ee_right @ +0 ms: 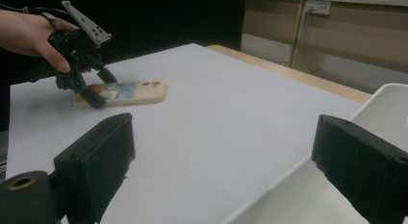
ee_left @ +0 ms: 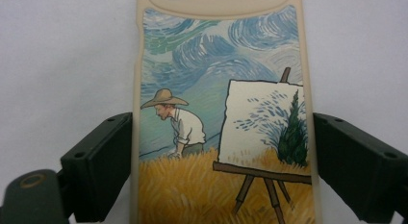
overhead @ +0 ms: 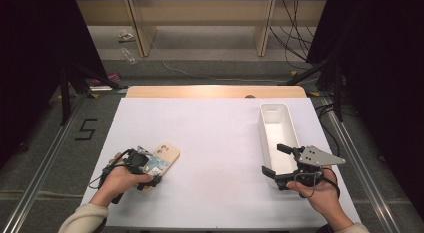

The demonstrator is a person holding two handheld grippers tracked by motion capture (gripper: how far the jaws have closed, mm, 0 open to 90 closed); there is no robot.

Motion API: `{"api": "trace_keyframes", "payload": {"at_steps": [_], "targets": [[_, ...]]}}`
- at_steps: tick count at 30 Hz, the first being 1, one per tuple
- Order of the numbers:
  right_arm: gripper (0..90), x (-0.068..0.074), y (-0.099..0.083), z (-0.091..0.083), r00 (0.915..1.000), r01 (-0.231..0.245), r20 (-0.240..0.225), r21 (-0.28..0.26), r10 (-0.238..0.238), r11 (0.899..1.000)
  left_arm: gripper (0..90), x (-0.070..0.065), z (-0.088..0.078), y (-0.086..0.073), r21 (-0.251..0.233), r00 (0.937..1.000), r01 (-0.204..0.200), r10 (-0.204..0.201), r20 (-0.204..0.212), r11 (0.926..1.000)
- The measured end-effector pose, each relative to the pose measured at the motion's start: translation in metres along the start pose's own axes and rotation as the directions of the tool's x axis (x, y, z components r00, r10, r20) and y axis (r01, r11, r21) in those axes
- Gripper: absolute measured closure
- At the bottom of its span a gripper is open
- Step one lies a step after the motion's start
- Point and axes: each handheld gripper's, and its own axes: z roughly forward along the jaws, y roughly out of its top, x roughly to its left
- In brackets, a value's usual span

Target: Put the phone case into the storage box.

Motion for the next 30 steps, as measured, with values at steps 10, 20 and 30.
{"api": "trace_keyframes", "payload": {"at_steps": [10,20,30], "targets": [[8.6,0.000,0.000,0.000,1.0000,-0.002,0.000,-0.006,0.002,1.000,10.8,-0.001,-0.001,-0.001,-0.001,1.0000,0.002,-0.003,-0.001,1.0000],[8.6,-0.001,0.000,0.000,1.0000,-0.008,-0.001,-0.009,0.008,1.000,11.0,-0.006,-0.009,0.002,-0.042,1.0000,-0.002,0.002,0.002,0.9991],[8.7,-0.001,0.000,0.000,0.9999,-0.015,-0.004,-0.012,0.015,1.000,11.0,-0.011,-0.015,0.004,-0.104,1.0000,-0.001,0.001,0.001,0.9946]]}}
